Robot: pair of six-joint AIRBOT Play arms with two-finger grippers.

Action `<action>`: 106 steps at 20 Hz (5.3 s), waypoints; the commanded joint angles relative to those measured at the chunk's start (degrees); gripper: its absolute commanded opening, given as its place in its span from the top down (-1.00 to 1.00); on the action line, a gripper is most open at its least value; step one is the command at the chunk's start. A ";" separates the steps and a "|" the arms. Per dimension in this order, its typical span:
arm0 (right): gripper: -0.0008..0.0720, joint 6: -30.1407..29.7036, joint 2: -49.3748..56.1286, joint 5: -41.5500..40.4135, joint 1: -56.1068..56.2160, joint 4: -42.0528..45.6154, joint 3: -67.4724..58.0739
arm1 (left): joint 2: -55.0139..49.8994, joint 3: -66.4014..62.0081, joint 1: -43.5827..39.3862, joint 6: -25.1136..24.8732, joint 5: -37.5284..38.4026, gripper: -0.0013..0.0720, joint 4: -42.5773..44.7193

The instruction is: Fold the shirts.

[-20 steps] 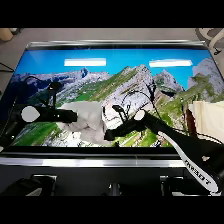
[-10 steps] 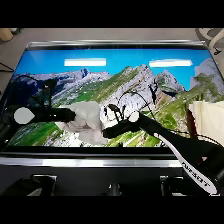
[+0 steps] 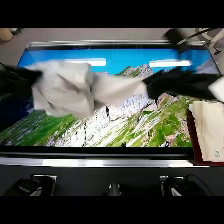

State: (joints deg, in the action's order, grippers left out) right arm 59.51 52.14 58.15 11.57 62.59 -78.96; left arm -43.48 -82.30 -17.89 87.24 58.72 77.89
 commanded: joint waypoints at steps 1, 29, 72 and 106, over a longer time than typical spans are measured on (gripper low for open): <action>0.94 1.14 -14.47 -3.52 -3.37 11.10 -8.15 | 3.34 -13.05 -0.04 3.45 -0.17 0.88 1.01; 0.93 12.35 1.07 7.30 -3.37 21.24 29.27 | -21.68 18.29 10.25 -1.99 22.62 -0.51 4.31; 0.93 9.20 -3.69 36.15 -3.32 47.12 -18.56 | -13.64 -17.46 30.03 -3.19 10.38 0.88 -17.07; 0.93 13.09 4.15 12.81 -3.32 30.38 24.09 | -26.03 54.77 8.74 0.22 -11.30 -0.64 -40.30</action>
State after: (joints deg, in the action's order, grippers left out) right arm 72.86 56.29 70.91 8.21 93.36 -54.87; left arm -68.53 -28.80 -4.62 86.35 55.99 42.30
